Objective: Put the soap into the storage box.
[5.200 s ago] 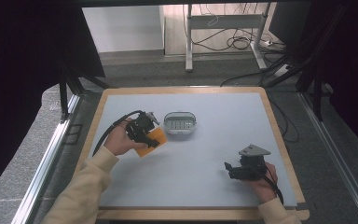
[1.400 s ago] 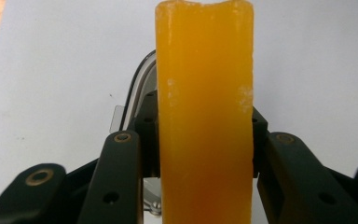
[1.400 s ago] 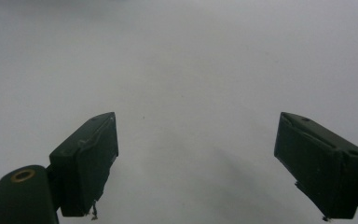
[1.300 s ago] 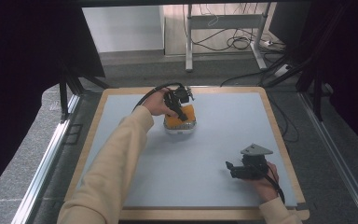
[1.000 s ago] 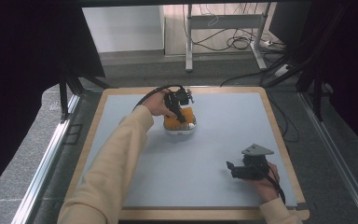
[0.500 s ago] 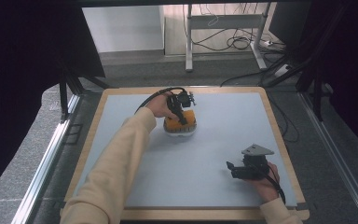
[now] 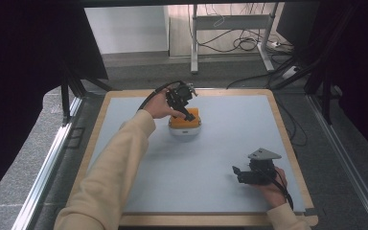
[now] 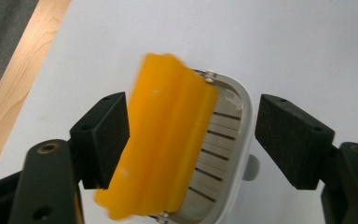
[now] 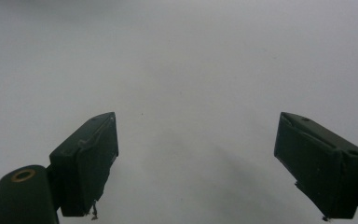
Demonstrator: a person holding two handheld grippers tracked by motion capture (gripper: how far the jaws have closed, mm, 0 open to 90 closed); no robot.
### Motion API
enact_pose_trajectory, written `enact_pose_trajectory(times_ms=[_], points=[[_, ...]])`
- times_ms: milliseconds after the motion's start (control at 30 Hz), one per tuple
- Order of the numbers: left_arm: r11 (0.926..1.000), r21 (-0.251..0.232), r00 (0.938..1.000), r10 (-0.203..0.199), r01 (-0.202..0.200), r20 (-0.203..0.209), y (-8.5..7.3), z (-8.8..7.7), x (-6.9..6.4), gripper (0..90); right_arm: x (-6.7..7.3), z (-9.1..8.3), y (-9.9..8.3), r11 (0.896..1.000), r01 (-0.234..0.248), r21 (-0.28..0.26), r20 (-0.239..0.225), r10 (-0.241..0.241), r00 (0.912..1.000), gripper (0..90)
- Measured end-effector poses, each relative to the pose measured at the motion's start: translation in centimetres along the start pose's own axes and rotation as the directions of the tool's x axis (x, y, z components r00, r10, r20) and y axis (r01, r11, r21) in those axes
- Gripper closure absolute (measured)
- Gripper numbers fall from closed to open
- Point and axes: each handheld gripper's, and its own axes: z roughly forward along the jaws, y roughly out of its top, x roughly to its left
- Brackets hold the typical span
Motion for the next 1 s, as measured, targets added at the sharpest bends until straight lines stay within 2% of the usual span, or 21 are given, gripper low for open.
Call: enact_pose_trajectory(times_ms=[100,233,267,300,467,600,667,700,733,800,833,900,967,1000], points=[[0.9996,-0.021,0.9999,-0.017,0.017,0.001,-0.9,-0.9,-0.4,23.5,0.0,0.0,0.0,1.0,0.001,0.003,0.0,-0.001,1.0,14.0],[0.9974,-0.063,0.999,-0.038,0.037,-0.021,-2.6,-2.4,-1.3,21.4,0.1,0.1,0.0,1.0,0.003,0.004,0.001,-0.003,1.0,13.9],[0.9974,-0.063,0.999,-0.038,0.037,-0.021,-2.6,-2.4,-1.3,20.8,0.1,0.1,0.0,1.0,0.003,0.004,0.001,-0.003,1.0,13.9],[0.9958,-0.08,0.9981,-0.048,0.045,-0.038,-3.5,-3.1,-1.8,20.5,0.1,0.1,0.0,1.0,0.005,0.006,0.001,-0.005,1.0,13.9],[0.9897,-0.125,0.9947,-0.079,0.07,-0.066,-6.5,-4.9,-3.7,20.1,0.3,0.1,0.1,1.0,0.006,0.006,0.004,-0.006,1.0,13.9],[0.9797,-0.176,0.9919,-0.109,0.096,-0.066,-9.0,-6.2,-5.3,20.2,0.5,0.1,0.1,1.0,0.01,0.009,0.006,-0.01,0.9999,13.9],[0.9775,-0.187,0.9911,-0.113,0.099,-0.07,-10.1,-6.6,-6.1,20.1,0.5,0.1,0.1,1.0,0.012,0.011,0.007,-0.012,0.9999,13.9],[0.9775,-0.187,0.9911,-0.113,0.099,-0.07,-10.1,-6.6,-6.1,20.0,0.5,0.1,0.1,1.0,0.013,0.011,0.008,-0.013,0.9999,13.9],[0.9735,-0.201,0.9894,-0.126,0.11,-0.071,-11.1,-6.9,-6.8,19.9,0.5,0.1,0.1,1.0,0.015,0.012,0.009,-0.015,0.9998,13.9],[0.9709,-0.211,0.9885,-0.132,0.114,-0.074,-12.1,-7.2,-7.5,19.8,0.6,0.1,0.1,1.0,0.016,0.014,0.01,-0.016,0.9998,13.9],[0.9709,-0.211,0.9885,-0.132,0.114,-0.074,-12.1,-7.2,-7.5,19.7,0.6,0.1,0.1,1.0,0.016,0.014,0.01,-0.016,0.9998,13.9],[0.9647,-0.23,0.9858,-0.149,0.128,-0.078,-13.6,-7.5,-8.5,19.6,0.6,0.1,0.1,1.0,0.014,0.013,0.013,-0.015,0.9998,13.9],[0.9633,-0.234,0.9846,-0.154,0.131,-0.083,-14.0,-7.6,-8.8,19.3,0.6,0.1,0.0,1.0,0.015,0.012,0.014,-0.015,0.9998,14.0],[0.957,-0.249,0.9804,-0.176,0.149,-0.089,-15.0,-7.8,-9.4,19.3,0.6,0.1,0.0,1.0,0.015,0.012,0.015,-0.015,0.9998,13.9]])
